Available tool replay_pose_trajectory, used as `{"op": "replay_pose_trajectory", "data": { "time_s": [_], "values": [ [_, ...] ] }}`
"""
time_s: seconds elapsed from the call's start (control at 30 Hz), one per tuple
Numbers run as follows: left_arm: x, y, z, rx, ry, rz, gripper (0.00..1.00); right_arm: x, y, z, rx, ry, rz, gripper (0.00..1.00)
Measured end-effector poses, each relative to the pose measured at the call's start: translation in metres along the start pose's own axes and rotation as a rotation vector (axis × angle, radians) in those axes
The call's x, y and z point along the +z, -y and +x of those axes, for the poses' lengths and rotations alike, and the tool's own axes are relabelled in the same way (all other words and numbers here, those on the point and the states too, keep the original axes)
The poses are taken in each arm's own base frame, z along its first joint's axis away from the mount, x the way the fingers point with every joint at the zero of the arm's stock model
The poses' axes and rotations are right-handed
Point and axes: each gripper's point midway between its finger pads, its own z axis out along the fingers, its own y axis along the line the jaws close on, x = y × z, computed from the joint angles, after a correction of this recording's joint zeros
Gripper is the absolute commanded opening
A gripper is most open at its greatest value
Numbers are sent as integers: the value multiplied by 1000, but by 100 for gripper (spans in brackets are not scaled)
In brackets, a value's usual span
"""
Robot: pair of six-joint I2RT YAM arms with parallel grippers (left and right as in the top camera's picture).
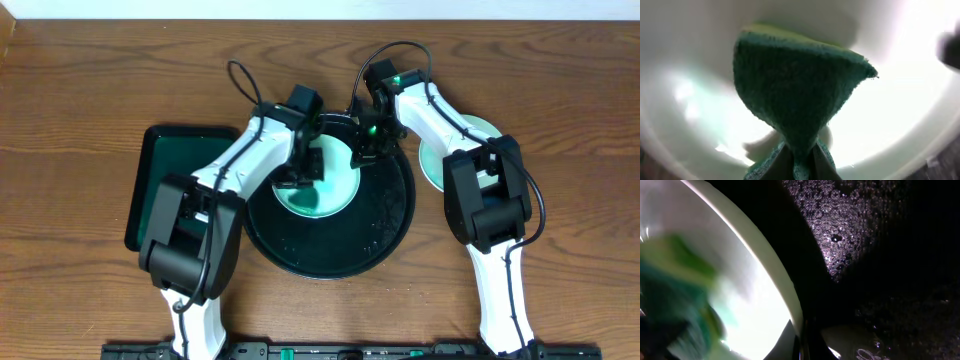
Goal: Clean dirty plates on tray and stack at the side
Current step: 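Scrub the pale green plate with the sponge in the left gripper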
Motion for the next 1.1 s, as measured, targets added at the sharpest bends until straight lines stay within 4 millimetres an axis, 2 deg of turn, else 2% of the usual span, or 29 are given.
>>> {"op": "replay_pose_trajectory", "data": {
  "time_s": [0.1, 0.2, 0.3, 0.47, 0.57, 0.67, 0.77, 0.97, 1.1],
  "values": [
    [2, 21, 8, 120, -18, 59, 7, 0, 0, 0, 0, 0, 0, 1],
    [2, 27, 4, 177, 3, 68, 7, 0, 0, 0, 0, 0, 0, 1],
    [2, 11, -6, 118, 45, -8, 7, 0, 0, 0, 1, -1, -1, 1],
    [-6, -35, -28, -139, 146, -173, 7, 0, 0, 0, 1, -1, -3, 1],
    [-8, -50, -26, -262, 135, -192, 7, 0, -1, 0, 0, -1, -4, 1],
    [-8, -51, -18, -315, 106, -196, 7, 1, -4, 1, -4, -4, -15, 1],
    [-5, -37, -6, -245, 40, -135, 7, 3, -7, 2, -9, -7, -21, 1],
    [0, 15, 18, 117, -70, 62, 7, 3, -7, 2, -8, -9, -21, 1],
    [2, 35, 18, 275, -48, 129, 7, 3, -6, 3, -8, -10, -25, 1]
  ]
}}
